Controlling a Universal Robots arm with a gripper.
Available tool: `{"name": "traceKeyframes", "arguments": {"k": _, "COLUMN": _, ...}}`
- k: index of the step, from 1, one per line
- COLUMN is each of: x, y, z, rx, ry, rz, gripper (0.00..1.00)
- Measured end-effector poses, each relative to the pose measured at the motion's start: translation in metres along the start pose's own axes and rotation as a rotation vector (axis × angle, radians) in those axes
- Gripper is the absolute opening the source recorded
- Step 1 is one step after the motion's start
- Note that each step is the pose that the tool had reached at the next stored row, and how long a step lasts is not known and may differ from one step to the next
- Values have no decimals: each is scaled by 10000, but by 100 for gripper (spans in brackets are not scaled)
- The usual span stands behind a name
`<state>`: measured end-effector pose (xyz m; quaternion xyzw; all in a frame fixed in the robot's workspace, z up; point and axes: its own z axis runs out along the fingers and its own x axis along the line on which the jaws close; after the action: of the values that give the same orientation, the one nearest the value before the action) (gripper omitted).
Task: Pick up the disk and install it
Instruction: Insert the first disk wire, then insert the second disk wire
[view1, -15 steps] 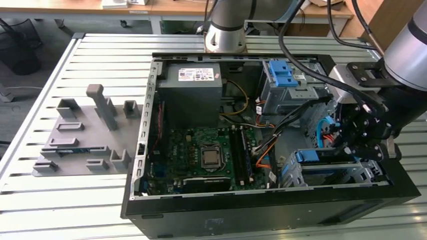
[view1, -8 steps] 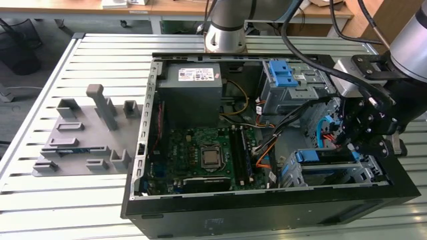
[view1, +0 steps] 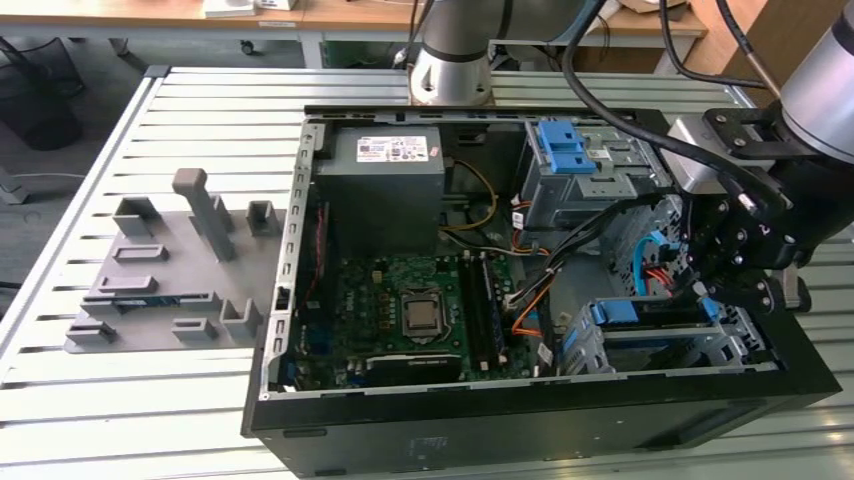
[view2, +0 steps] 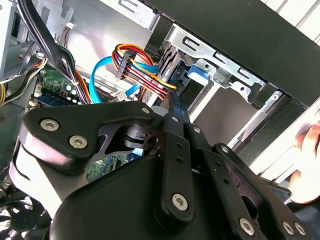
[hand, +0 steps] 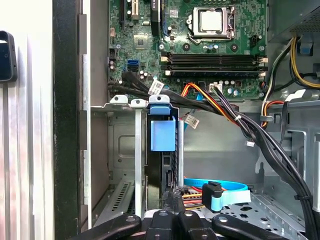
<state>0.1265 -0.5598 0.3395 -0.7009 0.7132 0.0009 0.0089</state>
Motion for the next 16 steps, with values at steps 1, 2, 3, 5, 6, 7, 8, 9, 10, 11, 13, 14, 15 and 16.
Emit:
{"name": "traceKeyframes", "arguments": {"k": 1, "x": 0, "y": 0, "z": 0, "rx": -2, "ry": -1, "rz": 0, "gripper": 11}}
{"name": "traceKeyframes", "arguments": {"k": 2, "x": 0, "y": 0, "z": 0, "rx": -3, "ry": 0, "rz": 0, "gripper": 11}}
{"name": "traceKeyframes", "arguments": {"k": 3, "x": 0, "y": 0, "z": 0, "rx": -3, "ry": 0, "rz": 0, "gripper": 11}}
{"name": "traceKeyframes", "arguments": {"k": 5, "x": 0, "y": 0, "z": 0, "rx": -3, "ry": 0, "rz": 0, "gripper": 11}}
{"name": "traceKeyframes", "arguments": {"k": 6, "x": 0, "y": 0, "z": 0, "rx": -3, "ry": 0, "rz": 0, "gripper": 11}}
{"name": "traceKeyframes", "arguments": {"k": 7, "x": 0, "y": 0, "z": 0, "rx": -3, "ry": 0, "rz": 0, "gripper": 11}}
{"name": "traceKeyframes", "arguments": {"k": 8, "x": 0, "y": 0, "z": 0, "rx": -4, "ry": -1, "rz": 0, "gripper": 11}}
{"name": "traceKeyframes", "arguments": {"k": 9, "x": 0, "y": 0, "z": -1, "rx": -4, "ry": 0, "rz": 0, "gripper": 11}}
{"name": "traceKeyframes", "arguments": {"k": 10, "x": 0, "y": 0, "z": 0, "rx": -4, "ry": 0, "rz": 0, "gripper": 11}}
{"name": "traceKeyframes", "arguments": {"k": 11, "x": 0, "y": 1, "z": -1, "rx": -4, "ry": 0, "rz": 0, "gripper": 11}}
{"name": "traceKeyframes", "arguments": {"k": 13, "x": 0, "y": 6, "z": -1, "rx": -4, "ry": 1, "rz": -1, "gripper": 11}}
{"name": "traceKeyframes", "arguments": {"k": 14, "x": 0, "y": 31, "z": -2, "rx": -4, "ry": 2, "rz": -1, "gripper": 11}}
{"name": "traceKeyframes", "arguments": {"k": 15, "x": 0, "y": 56, "z": -3, "rx": 1, "ry": 2, "rz": 0, "gripper": 11}}
{"name": "traceKeyframes", "arguments": {"k": 16, "x": 1, "y": 60, "z": -2, "rx": 1, "ry": 1, "rz": 1, "gripper": 11}}
